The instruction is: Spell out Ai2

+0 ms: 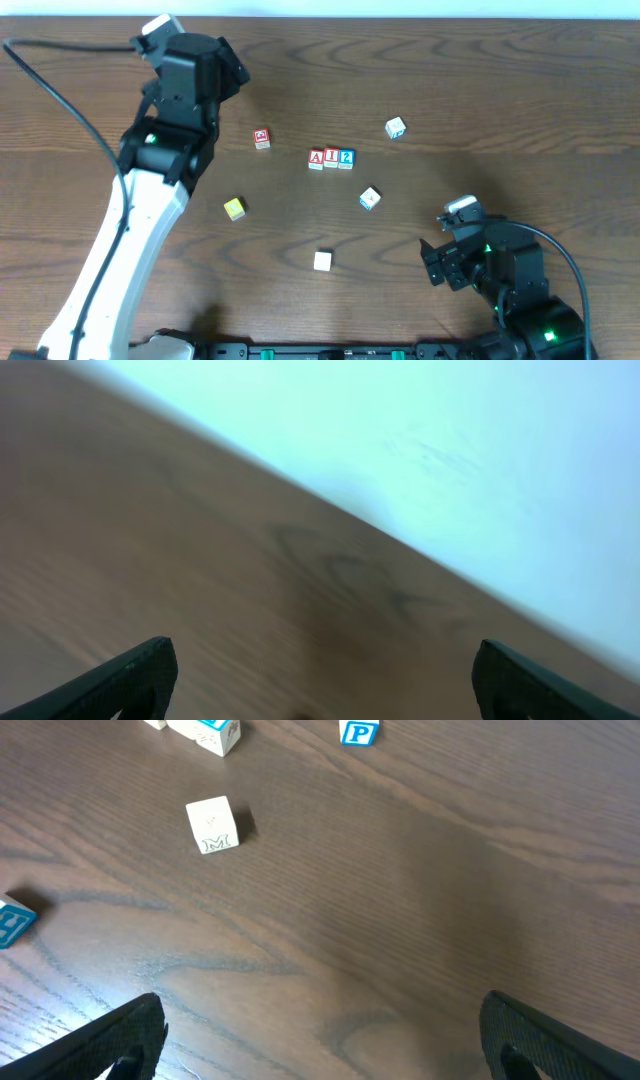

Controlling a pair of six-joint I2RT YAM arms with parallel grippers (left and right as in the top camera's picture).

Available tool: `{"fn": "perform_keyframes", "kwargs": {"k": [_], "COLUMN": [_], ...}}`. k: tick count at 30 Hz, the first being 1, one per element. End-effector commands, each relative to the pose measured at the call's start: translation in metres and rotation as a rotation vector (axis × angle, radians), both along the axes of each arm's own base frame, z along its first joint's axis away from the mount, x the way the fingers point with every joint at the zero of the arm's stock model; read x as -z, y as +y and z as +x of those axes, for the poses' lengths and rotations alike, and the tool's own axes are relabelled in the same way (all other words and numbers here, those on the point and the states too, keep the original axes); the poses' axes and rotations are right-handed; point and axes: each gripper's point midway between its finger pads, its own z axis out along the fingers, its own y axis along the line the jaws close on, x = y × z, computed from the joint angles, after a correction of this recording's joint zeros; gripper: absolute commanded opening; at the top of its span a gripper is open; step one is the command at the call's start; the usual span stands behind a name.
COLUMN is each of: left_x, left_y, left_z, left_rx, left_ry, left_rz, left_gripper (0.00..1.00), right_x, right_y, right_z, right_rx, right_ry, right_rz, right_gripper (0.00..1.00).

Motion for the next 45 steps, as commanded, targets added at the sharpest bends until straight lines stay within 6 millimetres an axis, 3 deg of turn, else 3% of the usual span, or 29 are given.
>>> {"fn": "perform_keyframes", "kwargs": {"k": [1,5,9,12,15,19,32,38,45], "left_x": [-0.023,-0.055,-0.077,-0.077,-0.065,-0.044,-0.017,0.02,0.073], "left_y": [0.009,0.018,0.04,0.054,0.064,0.074,0.094,0.097,0.092], "left_z": [-0.012,-0.035,-0.08,-0.122,-0.158,-0.19,-0.247,-0.255,-0.248], "left_rx": [0.185,0.223,0.163,0.161,0.167,0.14,0.07,0.041,0.059], "left_ry": [0.019,-0.022,-0.025,0.024,0.096,0.188,0.181,0.134,0.093], "left_rz": [0.424,0.572,0.591,0.605,0.593,0.534,0.367,0.329,0.291], "left_gripper": [0.95,0.95,0.95,0.95,0.96,0.95,0.96,0.95,0.95], "right_x": [0.0,0.0,0.0,0.0,0.0,0.0,0.0,0.0,0.0], "right_y": [-0.003,-0.003,-0.003,-0.003,-0.003,-0.003,-0.003,-0.003,-0.003], "right_z": [0.001,0.001,0.001,0.001,0.001,0.001,0.001,0.001,0.001], "right_rx": [0.018,0.018,0.018,0.019,0.018,0.018,0.018,0.018,0.018], "right_ry": [-0.001,-0.001,-0.002,-0.001,-0.001,-0.002,-0.001,-0.001,-0.002], "right_rz": [0.0,0.0,0.001,0.001,0.0,0.0,0.0,0.0,0.0], "right_gripper": [0.99,0.99,0.99,0.99,0.99,0.99,0.99,0.99,0.99]}}
